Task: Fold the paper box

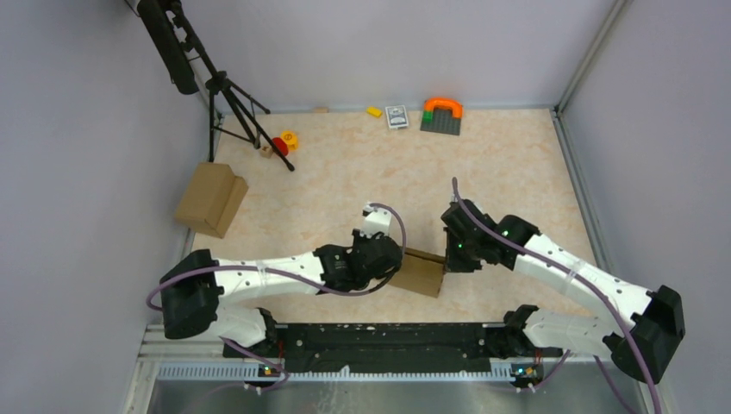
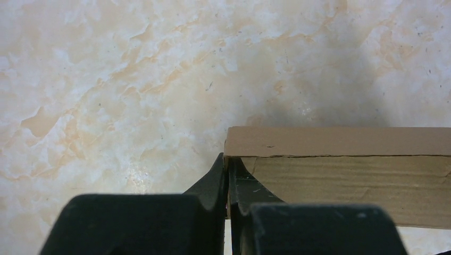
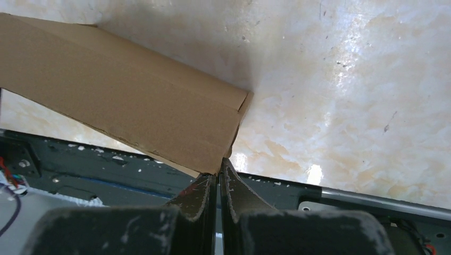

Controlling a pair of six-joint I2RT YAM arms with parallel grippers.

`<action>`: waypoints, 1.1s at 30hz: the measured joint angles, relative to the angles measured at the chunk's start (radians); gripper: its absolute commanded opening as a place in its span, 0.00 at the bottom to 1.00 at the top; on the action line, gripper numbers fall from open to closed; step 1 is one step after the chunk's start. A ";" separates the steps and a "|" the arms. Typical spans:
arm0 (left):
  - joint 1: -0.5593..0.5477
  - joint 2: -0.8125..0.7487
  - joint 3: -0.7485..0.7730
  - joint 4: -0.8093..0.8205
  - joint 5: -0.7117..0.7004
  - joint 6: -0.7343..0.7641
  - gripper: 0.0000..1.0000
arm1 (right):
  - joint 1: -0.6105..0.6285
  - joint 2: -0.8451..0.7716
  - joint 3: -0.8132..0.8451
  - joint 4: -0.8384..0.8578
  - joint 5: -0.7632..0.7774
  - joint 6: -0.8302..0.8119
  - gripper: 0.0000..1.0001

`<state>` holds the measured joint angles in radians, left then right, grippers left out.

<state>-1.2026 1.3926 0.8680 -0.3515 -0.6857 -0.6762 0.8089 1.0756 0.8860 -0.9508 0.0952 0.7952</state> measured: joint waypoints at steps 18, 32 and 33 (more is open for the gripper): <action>-0.048 -0.029 -0.048 0.008 -0.100 -0.024 0.00 | -0.037 -0.069 -0.011 0.055 -0.059 0.080 0.00; -0.067 -0.024 -0.049 0.000 -0.133 -0.033 0.00 | -0.058 -0.099 -0.057 0.089 -0.104 0.071 0.00; -0.068 -0.022 -0.049 0.000 -0.135 -0.033 0.00 | -0.058 -0.097 -0.056 0.085 -0.104 0.061 0.00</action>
<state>-1.2709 1.3705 0.8192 -0.3515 -0.8207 -0.7094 0.7509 0.9791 0.8299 -0.8658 -0.0090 0.8562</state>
